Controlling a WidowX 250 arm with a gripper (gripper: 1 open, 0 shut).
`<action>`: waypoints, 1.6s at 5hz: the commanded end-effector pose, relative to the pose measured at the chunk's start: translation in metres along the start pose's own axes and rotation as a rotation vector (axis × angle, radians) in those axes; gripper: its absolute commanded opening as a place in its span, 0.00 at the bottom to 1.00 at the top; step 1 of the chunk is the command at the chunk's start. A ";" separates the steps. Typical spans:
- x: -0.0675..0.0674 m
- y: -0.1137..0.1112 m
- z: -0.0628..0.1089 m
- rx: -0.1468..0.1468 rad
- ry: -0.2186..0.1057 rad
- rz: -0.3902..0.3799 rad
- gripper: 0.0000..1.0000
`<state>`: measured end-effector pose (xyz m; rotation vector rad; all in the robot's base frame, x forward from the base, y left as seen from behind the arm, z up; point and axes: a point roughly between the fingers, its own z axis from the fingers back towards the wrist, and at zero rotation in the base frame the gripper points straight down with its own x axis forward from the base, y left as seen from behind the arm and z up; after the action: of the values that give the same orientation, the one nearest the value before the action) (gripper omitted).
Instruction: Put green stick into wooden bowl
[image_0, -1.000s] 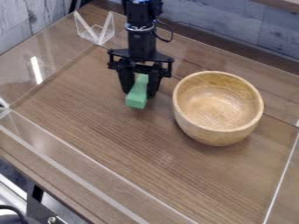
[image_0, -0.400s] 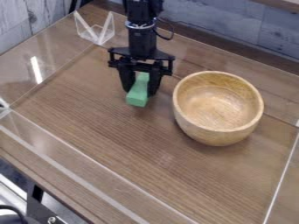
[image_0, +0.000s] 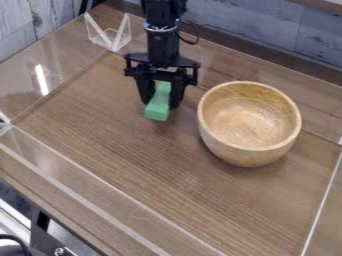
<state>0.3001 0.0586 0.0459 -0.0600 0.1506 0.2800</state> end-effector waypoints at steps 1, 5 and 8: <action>0.007 -0.008 0.040 -0.017 -0.110 0.003 0.00; -0.009 -0.088 0.050 -0.064 -0.104 -0.100 0.00; -0.026 -0.109 0.033 -0.061 -0.116 -0.187 0.00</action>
<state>0.3055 -0.0479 0.0637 -0.1079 0.0980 0.1158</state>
